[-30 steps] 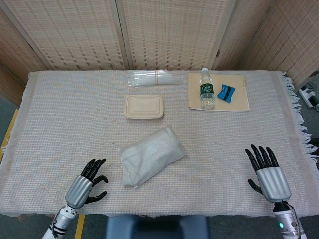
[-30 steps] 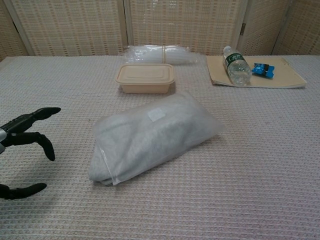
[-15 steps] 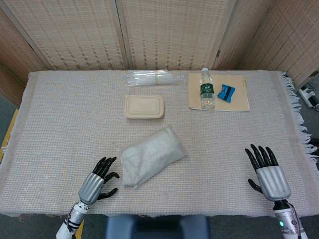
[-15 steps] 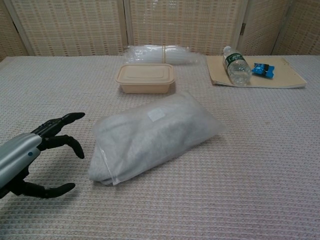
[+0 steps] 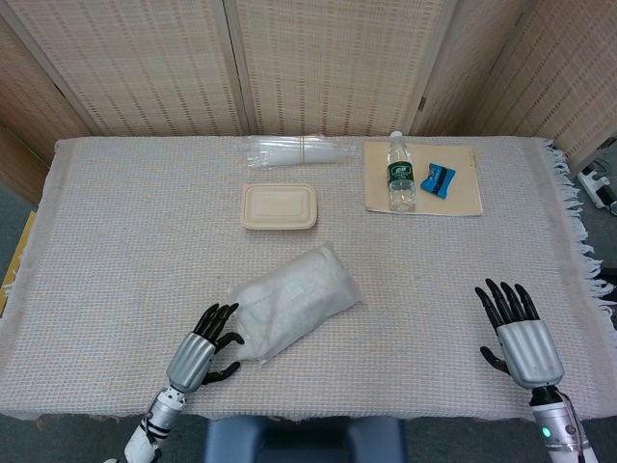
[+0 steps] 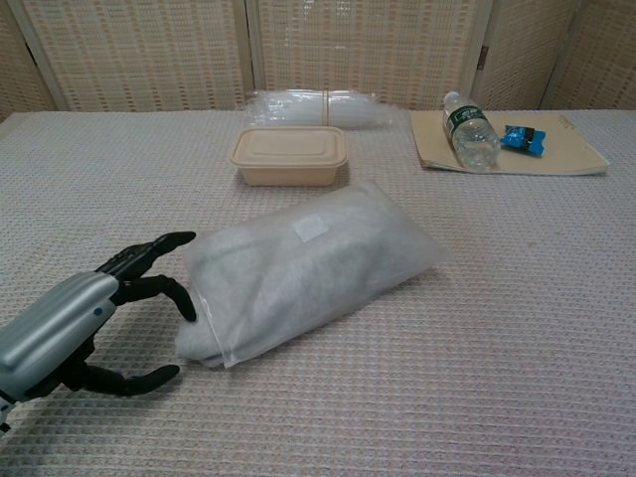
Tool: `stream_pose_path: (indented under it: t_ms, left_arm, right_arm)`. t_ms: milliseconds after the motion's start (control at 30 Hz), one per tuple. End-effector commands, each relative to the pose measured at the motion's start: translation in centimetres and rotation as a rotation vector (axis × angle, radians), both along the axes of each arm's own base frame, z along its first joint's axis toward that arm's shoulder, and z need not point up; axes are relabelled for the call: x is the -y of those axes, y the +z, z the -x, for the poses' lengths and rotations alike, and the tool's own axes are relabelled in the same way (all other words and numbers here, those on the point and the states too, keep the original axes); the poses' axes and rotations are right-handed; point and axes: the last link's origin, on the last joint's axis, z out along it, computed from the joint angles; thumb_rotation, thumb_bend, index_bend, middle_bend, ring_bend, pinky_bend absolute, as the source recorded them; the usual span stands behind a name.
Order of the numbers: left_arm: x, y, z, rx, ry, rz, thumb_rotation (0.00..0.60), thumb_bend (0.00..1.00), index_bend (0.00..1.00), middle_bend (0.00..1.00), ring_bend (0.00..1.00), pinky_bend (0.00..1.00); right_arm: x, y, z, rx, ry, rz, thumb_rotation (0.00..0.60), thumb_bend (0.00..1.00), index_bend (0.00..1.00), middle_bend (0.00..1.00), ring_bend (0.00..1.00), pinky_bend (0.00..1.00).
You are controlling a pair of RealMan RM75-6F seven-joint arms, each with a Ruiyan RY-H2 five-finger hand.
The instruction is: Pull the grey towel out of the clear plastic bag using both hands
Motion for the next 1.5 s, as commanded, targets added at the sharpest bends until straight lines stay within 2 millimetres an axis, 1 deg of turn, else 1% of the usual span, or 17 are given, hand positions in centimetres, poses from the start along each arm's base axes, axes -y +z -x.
stream_pose_path:
  t_ms: [33, 167, 367, 500, 567, 733, 900, 1000, 1100, 1167, 1233, 1333, 1433, 1500]
  left_arm:
    - [-0.3, -0.3, -0.1, 0.013, -0.003, -0.001, 0.6, 0.32, 0.5, 0.06, 0.0, 0.0]
    - [-0.6, -0.4, -0.2, 0.027, -0.008, -0.009, 0.6, 0.37, 0.53, 0.07, 0.0, 0.0]
    - [-1.1, -0.7, -0.6, 0.051, -0.02, -0.007, 0.6, 0.39, 0.57, 0.09, 0.0, 0.0]
    - [-1.2, -1.1, -1.0, 0.058, -0.028, -0.007, 0.6, 0.44, 0.6, 0.1, 0.0, 0.0]
    - [-1.3, -1.1, -1.1, 0.066, -0.032, -0.006, 0.6, 0.47, 0.64, 0.1, 0.0, 0.0]
    - [-1.0, -0.6, -1.2, 0.096, -0.047, -0.022, 0.6, 0.51, 0.72, 0.12, 0.0, 0.0]
    - [-0.8, 0.0, -1.0, 0.111, -0.048, -0.033, 0.6, 0.55, 0.74, 0.12, 0.0, 0.0]
    - [-0.6, 0.6, -0.6, 0.112, -0.052, -0.045, 0.6, 0.55, 0.75, 0.12, 0.0, 0.0]
    - [-0.3, 1.1, -0.3, 0.117, -0.049, -0.046, 0.6, 0.54, 0.75, 0.12, 0.0, 0.0]
    - [-0.2, 1.2, -0.1, 0.117, -0.043, -0.045, 0.6, 0.54, 0.74, 0.12, 0.0, 0.0]
    - [-0.2, 1.5, 0.0, 0.121, -0.038, -0.045, 0.6, 0.54, 0.74, 0.12, 0.0, 0.0]
    - [-0.2, 1.8, 0.2, 0.121, -0.036, -0.046, 0.6, 0.54, 0.74, 0.12, 0.0, 0.0]
    - [-0.3, 2.0, 0.4, 0.112, -0.034, -0.047, 0.6, 0.54, 0.74, 0.12, 0.0, 0.0]
    - [-0.4, 2.1, 0.5, 0.109, -0.029, -0.049, 0.6, 0.54, 0.74, 0.12, 0.0, 0.0]
  right_arm:
    - [0.0, 0.0, 0.0, 0.001, 0.0, -0.001, 0.6, 0.16, 0.0, 0.0, 0.0, 0.0]
    - [0.0, 0.0, 0.0, 0.002, -0.002, -0.003, 0.6, 0.15, 0.0, 0.0, 0.0, 0.0]
    - [0.2, 0.0, 0.1, -0.001, -0.006, -0.005, 0.6, 0.16, 0.0, 0.0, 0.0, 0.0]
    - [0.2, -0.2, 0.1, -0.006, -0.008, -0.01, 0.6, 0.15, 0.0, 0.0, 0.0, 0.0]
    - [0.2, -0.3, 0.1, -0.009, -0.009, -0.011, 0.6, 0.15, 0.0, 0.0, 0.0, 0.0]
    - [0.3, -0.8, 0.1, -0.019, -0.011, -0.02, 0.6, 0.15, 0.0, 0.0, 0.0, 0.0]
    - [0.4, -1.9, -0.4, -0.023, 0.014, -0.052, 0.6, 0.15, 0.0, 0.0, 0.0, 0.0]
    - [0.9, -3.1, -1.1, 0.015, 0.051, -0.068, 0.6, 0.15, 0.0, 0.0, 0.0, 0.0]
    - [1.8, -4.7, -2.3, 0.046, 0.116, -0.086, 0.6, 0.17, 0.0, 0.0, 0.0, 0.0]
    - [2.6, -5.8, -3.1, 0.058, 0.153, -0.093, 0.6, 0.18, 0.05, 0.0, 0.0, 0.0]
    - [3.6, -7.2, -3.9, 0.062, 0.176, -0.099, 0.6, 0.2, 0.14, 0.0, 0.0, 0.0]
    - [5.0, -9.3, -4.9, 0.08, 0.192, -0.099, 0.6, 0.2, 0.24, 0.0, 0.0, 0.0]
    - [6.3, -11.7, -5.8, 0.113, 0.199, -0.087, 0.6, 0.21, 0.33, 0.0, 0.0, 0.0]
    - [6.8, -13.0, -6.2, 0.14, 0.204, -0.084, 0.6, 0.21, 0.35, 0.0, 0.0, 0.0]
